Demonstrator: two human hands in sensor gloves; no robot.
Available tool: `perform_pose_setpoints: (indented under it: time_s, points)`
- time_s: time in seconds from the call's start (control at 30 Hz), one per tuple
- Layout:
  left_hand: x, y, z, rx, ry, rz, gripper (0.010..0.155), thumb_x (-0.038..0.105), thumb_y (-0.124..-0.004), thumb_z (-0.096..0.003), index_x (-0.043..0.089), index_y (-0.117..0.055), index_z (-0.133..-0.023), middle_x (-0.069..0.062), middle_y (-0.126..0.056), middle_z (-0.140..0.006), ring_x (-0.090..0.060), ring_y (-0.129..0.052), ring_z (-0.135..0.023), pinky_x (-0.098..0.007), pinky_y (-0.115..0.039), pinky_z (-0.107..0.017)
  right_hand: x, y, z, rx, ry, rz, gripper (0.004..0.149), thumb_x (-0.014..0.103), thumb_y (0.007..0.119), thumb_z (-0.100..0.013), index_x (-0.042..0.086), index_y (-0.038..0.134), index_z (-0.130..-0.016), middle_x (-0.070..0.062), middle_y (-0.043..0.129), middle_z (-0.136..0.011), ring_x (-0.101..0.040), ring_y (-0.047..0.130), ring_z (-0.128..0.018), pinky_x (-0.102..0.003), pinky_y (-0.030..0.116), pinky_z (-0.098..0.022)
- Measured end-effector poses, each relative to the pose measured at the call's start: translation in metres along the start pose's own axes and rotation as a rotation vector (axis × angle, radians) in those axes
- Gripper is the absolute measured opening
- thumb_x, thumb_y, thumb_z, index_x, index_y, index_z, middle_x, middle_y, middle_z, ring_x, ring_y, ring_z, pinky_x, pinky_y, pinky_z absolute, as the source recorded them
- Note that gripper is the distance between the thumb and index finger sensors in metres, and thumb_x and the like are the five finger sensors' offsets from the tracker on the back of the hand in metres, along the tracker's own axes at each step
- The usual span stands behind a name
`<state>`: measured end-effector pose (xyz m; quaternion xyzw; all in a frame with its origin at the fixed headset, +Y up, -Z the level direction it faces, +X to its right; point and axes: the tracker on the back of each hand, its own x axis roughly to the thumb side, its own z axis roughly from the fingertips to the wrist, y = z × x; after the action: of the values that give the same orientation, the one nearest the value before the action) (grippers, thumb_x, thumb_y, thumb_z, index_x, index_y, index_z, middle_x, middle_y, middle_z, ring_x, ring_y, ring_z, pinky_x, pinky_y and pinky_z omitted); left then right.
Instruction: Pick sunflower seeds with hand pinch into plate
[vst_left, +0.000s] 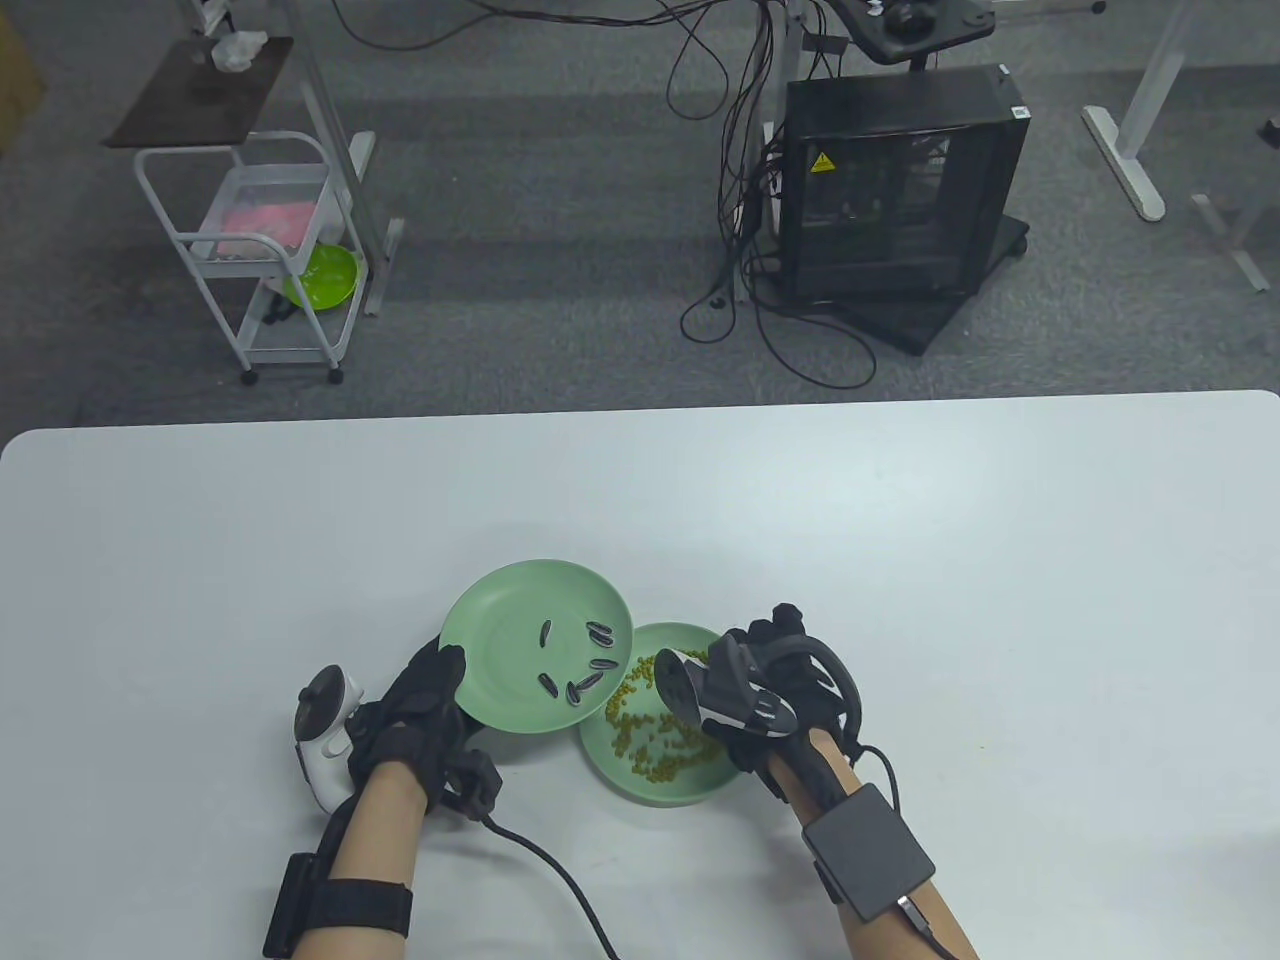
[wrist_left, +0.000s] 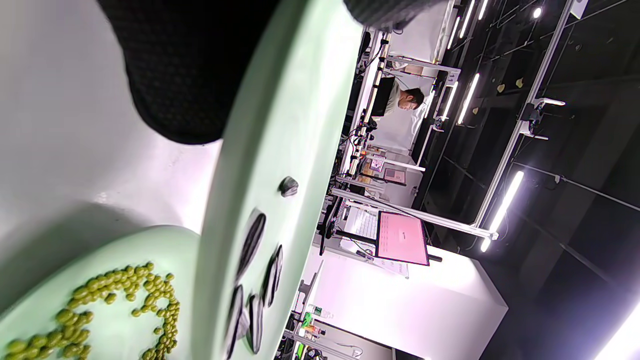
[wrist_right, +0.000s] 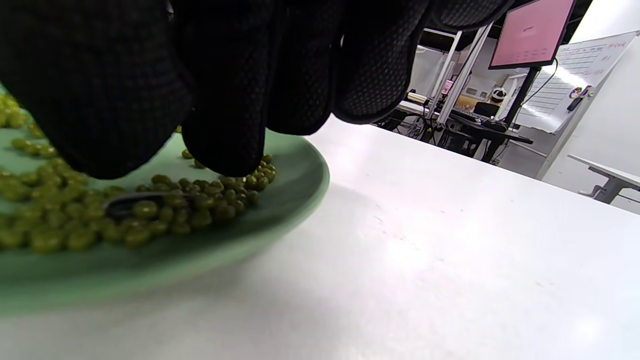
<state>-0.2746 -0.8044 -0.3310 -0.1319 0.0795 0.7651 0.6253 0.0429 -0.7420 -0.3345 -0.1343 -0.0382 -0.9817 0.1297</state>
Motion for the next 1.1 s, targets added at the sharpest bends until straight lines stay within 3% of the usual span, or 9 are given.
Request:
perform_pose_setpoints:
  time_s: [0.83, 1.1]
  points:
    - [0.0, 0.0, 0.0, 0.002, 0.003, 0.0, 0.066, 0.034, -0.063, -0.053, 0.003, -0.04, -0.107, -0.022, -0.068, -0.095, -0.027, -0.097, -0.074, -0.037, -0.092, -0.046, 0.013, 0.001, 0.002, 0.021, -0.025, 0.027, 0.042, 0.054, 0.085, -0.027, 0.034, 0.094, -0.063, 0.01, 0.09, -0.077, -0.019, 0.09, -0.08, -0.062, 0.053, -0.072]
    - [0.0, -0.001, 0.0, 0.001, 0.002, -0.001, 0.066, 0.034, -0.063, -0.053, 0.003, -0.04, -0.107, -0.022, -0.068, -0.095, -0.027, -0.097, -0.074, -0.037, -0.092, -0.046, 0.018, 0.0, 0.003, -0.046, -0.009, 0.014, 0.036, 0.051, 0.083, -0.031, 0.036, 0.092, -0.062, 0.011, 0.091, -0.075, -0.017, 0.091, -0.078, -0.061, 0.054, -0.072]
